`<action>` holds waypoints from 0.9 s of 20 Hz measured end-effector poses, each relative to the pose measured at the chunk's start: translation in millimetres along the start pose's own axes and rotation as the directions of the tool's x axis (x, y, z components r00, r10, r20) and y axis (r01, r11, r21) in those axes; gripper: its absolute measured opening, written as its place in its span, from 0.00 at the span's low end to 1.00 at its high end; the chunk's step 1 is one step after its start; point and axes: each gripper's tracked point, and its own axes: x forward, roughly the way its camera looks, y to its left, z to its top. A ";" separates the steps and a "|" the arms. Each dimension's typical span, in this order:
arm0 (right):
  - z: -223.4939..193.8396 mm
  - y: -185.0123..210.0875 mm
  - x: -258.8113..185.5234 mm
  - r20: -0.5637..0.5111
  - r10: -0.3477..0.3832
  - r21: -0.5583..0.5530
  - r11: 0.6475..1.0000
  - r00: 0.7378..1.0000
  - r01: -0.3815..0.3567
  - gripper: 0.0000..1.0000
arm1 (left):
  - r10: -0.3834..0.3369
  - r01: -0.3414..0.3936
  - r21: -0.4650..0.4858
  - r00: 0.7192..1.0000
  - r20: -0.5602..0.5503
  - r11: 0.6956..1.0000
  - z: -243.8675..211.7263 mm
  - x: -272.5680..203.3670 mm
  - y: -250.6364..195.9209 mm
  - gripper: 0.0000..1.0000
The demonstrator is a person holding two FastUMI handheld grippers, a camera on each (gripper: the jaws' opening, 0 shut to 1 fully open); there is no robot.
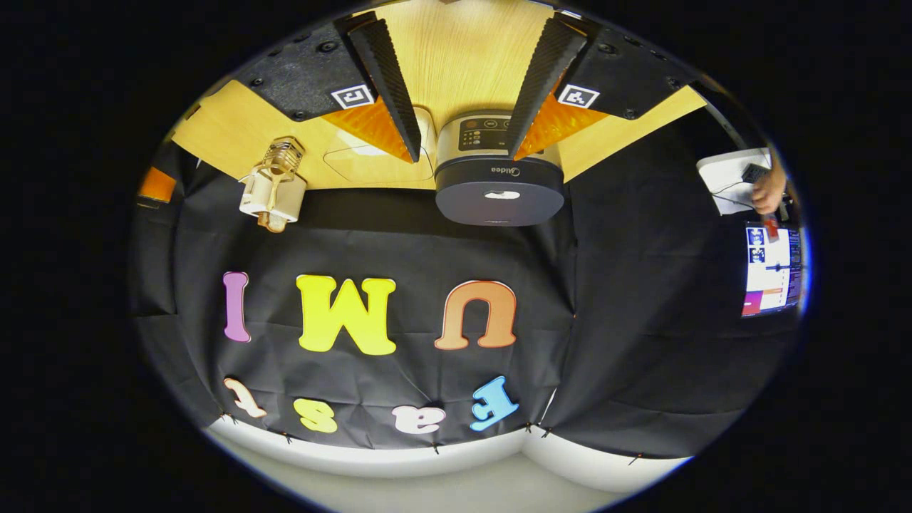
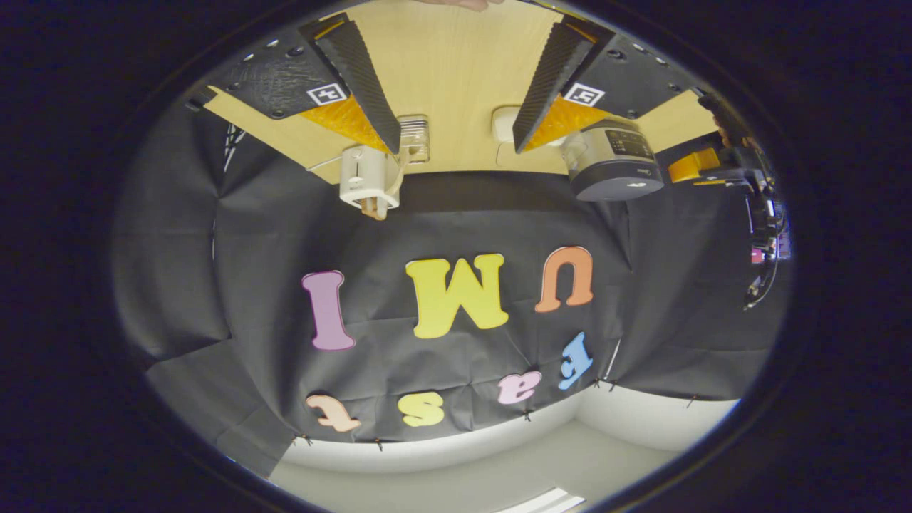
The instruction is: Close the left gripper, press the button to open the rice cooker; take a wooden spoon from the chopstick holder with the right hand, scoop a spoonful of rice and pour it into the rice cooker, then put the wooden spoon back into the chopstick holder.
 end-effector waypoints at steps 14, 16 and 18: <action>-17.1 1.1 4.6 0.035 -0.023 -0.217 0.976 0.999 0.030 0.95 | -0.084 0.085 0.022 0.995 -0.047 0.996 -32.3 -25.7 -32.9 0.78; -21.0 -4.1 3.3 0.017 -0.034 -0.212 0.977 0.999 0.037 0.95 | -0.084 0.085 0.036 0.996 -0.028 0.996 -26.2 -31.0 -34.7 0.78; -21.9 -2.4 4.0 0.007 -0.027 -0.204 0.978 1.000 0.028 0.96 | -0.080 0.081 0.050 0.997 -0.013 0.995 -22.8 -34.5 -35.9 0.78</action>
